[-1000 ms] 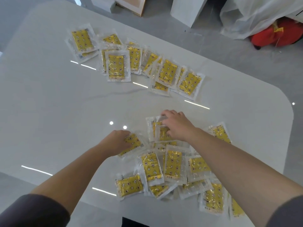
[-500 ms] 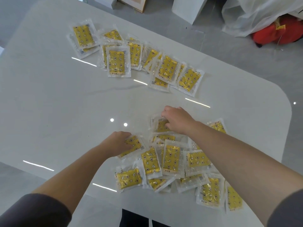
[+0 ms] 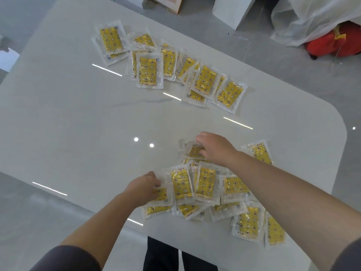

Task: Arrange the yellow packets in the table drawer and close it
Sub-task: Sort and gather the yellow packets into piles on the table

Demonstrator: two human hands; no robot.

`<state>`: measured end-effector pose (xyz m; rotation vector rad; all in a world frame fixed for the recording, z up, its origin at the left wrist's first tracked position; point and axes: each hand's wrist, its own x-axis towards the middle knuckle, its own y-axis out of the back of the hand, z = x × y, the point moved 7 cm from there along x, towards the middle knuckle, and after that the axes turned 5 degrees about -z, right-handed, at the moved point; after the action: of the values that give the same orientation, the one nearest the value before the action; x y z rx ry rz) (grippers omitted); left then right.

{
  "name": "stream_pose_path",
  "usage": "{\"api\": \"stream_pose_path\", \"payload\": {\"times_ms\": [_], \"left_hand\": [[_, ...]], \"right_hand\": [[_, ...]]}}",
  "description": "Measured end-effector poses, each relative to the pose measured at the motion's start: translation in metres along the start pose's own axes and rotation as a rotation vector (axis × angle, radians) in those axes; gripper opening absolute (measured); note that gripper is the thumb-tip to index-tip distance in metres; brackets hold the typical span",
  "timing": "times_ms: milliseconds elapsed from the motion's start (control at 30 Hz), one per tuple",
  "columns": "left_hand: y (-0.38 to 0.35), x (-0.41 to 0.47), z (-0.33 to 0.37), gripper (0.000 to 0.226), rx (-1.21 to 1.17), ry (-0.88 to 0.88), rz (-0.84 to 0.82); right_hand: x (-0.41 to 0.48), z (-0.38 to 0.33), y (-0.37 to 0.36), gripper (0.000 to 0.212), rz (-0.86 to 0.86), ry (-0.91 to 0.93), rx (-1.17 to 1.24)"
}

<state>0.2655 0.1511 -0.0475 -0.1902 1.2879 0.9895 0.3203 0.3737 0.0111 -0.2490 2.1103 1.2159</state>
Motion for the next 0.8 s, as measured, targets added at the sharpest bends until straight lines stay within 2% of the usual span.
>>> {"api": "stream_pose_path", "payload": {"times_ms": [267, 367, 467, 533, 600, 700, 800], "left_hand": [[-0.006, 0.004, 0.009, 0.018, 0.083, -0.001, 0.142], [0.001, 0.004, 0.009, 0.013, 0.073, -0.029, 0.206], [0.031, -0.001, 0.006, 0.009, -0.125, -0.047, 0.277], [0.063, -0.004, 0.003, 0.005, -0.292, -0.053, 0.319], [0.096, -0.003, -0.001, 0.007, -0.443, -0.033, 0.357], [0.143, 0.006, -0.004, 0.016, -0.596, 0.014, 0.411], [0.183, 0.021, 0.004, 0.018, -0.693, 0.037, 0.437]], "right_hand": [[0.003, -0.005, -0.005, 0.028, -0.021, -0.038, 0.023], [0.002, -0.003, -0.006, 0.040, -0.031, -0.059, 0.060], [0.000, 0.007, -0.001, 0.036, -0.011, -0.143, 0.252], [-0.001, 0.017, 0.009, 0.017, 0.055, -0.205, 0.434], [-0.003, 0.031, 0.022, 0.027, 0.137, -0.295, 0.589], [-0.005, 0.055, 0.038, 0.021, 0.278, -0.412, 0.808], [-0.005, 0.082, 0.045, 0.024, 0.374, -0.538, 1.006]]}}
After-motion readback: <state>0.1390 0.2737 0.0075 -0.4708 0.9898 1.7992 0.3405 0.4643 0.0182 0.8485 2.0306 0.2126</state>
